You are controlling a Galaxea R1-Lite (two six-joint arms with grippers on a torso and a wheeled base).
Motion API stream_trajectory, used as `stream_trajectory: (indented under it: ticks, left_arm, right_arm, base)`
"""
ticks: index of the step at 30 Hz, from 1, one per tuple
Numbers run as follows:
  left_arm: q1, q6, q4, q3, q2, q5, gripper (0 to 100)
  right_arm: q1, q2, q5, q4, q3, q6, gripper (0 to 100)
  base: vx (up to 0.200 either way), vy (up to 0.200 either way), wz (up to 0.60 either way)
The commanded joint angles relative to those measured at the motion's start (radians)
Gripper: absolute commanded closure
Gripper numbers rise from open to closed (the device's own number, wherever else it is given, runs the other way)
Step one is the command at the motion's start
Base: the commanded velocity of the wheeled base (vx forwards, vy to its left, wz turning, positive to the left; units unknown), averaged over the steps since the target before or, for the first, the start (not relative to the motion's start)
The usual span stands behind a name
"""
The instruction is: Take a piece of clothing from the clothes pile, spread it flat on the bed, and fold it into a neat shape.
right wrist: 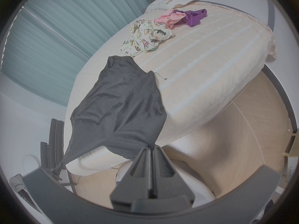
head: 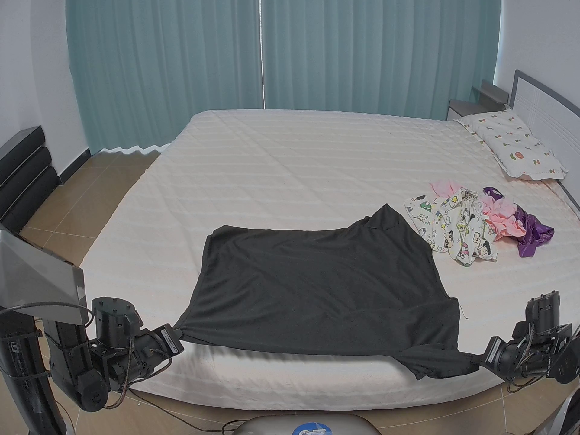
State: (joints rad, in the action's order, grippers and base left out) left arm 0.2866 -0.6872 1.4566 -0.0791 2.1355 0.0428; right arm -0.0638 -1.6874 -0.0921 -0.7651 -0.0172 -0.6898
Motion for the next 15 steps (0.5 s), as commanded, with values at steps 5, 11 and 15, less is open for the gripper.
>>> stream_trajectory:
  ticks: [5,11,15]
  left_arm:
    - [-0.003,0.025,0.001,0.045,0.015,0.0,100]
    - [-0.01,0.083,0.001,0.076,0.017,0.003,100]
    - [-0.017,0.084,-0.012,0.078,0.015,0.003,100]
  right_arm:
    - [-0.004,0.089,-0.009,0.112,0.017,0.035,100]
    - [-0.004,0.132,-0.018,0.175,0.017,0.069,100]
    - [-0.005,0.164,-0.021,0.25,0.017,0.118,100]
  base:
    - [0.0,0.0,0.0]
    - [0.0,0.0,0.0]
    - [0.0,0.0,0.0]
